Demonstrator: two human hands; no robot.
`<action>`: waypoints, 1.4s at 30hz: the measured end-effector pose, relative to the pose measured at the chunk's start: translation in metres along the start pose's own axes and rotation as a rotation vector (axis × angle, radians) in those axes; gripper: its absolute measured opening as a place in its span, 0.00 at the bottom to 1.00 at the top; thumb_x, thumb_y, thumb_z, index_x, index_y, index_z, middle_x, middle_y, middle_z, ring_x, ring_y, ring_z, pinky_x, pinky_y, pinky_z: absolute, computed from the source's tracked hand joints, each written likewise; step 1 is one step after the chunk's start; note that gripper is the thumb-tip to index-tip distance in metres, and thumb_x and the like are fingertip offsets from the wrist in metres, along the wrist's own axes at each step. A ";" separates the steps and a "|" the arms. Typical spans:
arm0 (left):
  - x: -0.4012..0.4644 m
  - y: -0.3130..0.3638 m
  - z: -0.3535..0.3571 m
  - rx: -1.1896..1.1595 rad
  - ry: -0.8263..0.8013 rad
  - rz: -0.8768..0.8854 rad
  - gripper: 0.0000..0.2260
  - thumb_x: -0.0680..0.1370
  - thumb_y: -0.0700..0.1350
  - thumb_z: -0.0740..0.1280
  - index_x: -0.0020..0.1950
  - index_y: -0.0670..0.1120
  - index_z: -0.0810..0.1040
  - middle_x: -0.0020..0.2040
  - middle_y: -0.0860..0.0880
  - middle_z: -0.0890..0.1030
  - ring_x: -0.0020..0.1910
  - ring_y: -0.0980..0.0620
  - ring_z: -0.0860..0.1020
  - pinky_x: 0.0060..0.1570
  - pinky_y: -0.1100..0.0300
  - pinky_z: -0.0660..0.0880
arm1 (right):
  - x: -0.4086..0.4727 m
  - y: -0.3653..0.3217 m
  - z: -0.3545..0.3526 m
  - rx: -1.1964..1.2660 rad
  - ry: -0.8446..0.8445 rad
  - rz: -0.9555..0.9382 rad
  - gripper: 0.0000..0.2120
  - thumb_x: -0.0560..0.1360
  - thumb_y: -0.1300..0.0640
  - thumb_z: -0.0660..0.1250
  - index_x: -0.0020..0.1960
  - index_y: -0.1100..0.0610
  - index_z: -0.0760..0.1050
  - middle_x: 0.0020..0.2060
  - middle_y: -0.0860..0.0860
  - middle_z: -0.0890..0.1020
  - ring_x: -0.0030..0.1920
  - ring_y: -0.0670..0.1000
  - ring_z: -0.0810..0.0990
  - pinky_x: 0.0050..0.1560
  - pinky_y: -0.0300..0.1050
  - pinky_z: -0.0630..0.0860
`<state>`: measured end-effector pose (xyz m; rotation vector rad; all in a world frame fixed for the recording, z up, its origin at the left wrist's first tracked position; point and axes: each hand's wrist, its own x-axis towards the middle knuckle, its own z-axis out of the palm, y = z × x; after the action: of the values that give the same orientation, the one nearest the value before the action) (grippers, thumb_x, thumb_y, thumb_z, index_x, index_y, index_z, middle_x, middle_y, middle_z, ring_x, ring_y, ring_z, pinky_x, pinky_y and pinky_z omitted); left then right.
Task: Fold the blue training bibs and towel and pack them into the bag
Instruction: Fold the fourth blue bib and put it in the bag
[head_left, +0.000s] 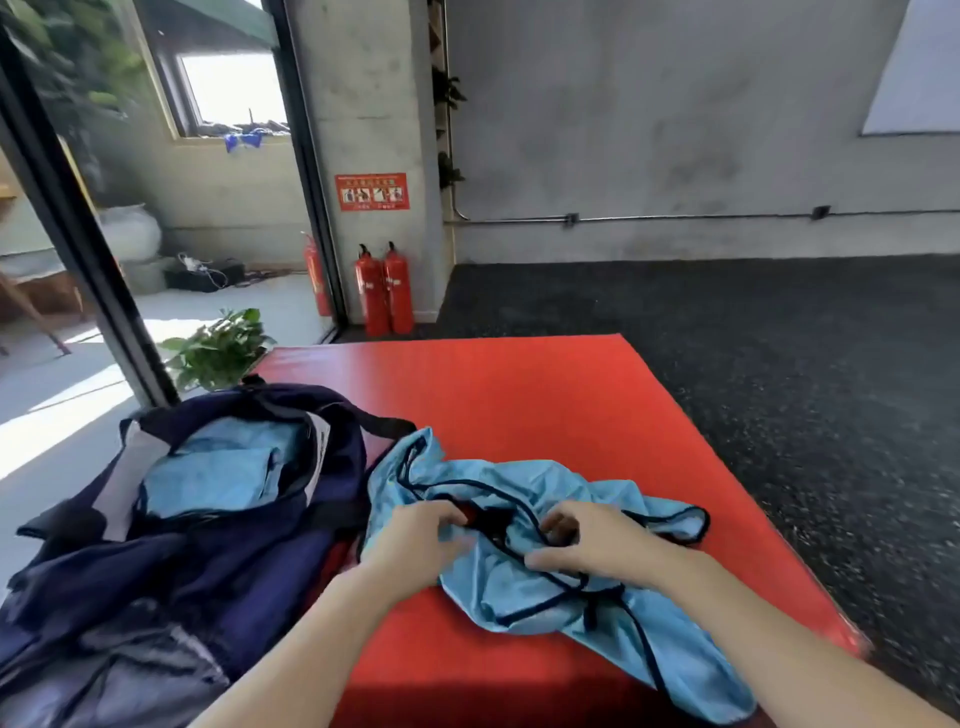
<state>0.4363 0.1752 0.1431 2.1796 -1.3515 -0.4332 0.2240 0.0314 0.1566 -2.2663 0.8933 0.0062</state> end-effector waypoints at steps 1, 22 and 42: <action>0.001 -0.003 0.001 0.066 -0.085 0.033 0.17 0.73 0.54 0.74 0.61 0.54 0.82 0.56 0.56 0.82 0.58 0.57 0.78 0.61 0.59 0.73 | -0.001 0.005 0.003 0.005 -0.047 -0.003 0.32 0.60 0.30 0.78 0.59 0.42 0.76 0.52 0.39 0.81 0.51 0.38 0.79 0.53 0.36 0.75; 0.121 0.026 -0.057 0.074 0.082 0.171 0.02 0.76 0.45 0.73 0.44 0.50 0.84 0.42 0.55 0.84 0.37 0.60 0.79 0.40 0.70 0.70 | 0.084 0.036 -0.101 0.337 0.605 -0.098 0.07 0.71 0.59 0.78 0.42 0.47 0.83 0.40 0.46 0.86 0.39 0.38 0.80 0.47 0.36 0.74; 0.067 0.011 0.029 0.009 0.238 -0.054 0.18 0.75 0.48 0.73 0.65 0.53 0.79 0.64 0.48 0.73 0.63 0.49 0.71 0.63 0.58 0.67 | 0.062 0.008 -0.009 -0.269 0.124 0.011 0.28 0.62 0.22 0.65 0.41 0.47 0.75 0.35 0.43 0.81 0.39 0.42 0.78 0.37 0.45 0.73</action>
<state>0.4429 0.1039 0.1264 2.1991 -1.1702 -0.1804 0.2644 -0.0153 0.1439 -2.5336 1.0212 -0.0093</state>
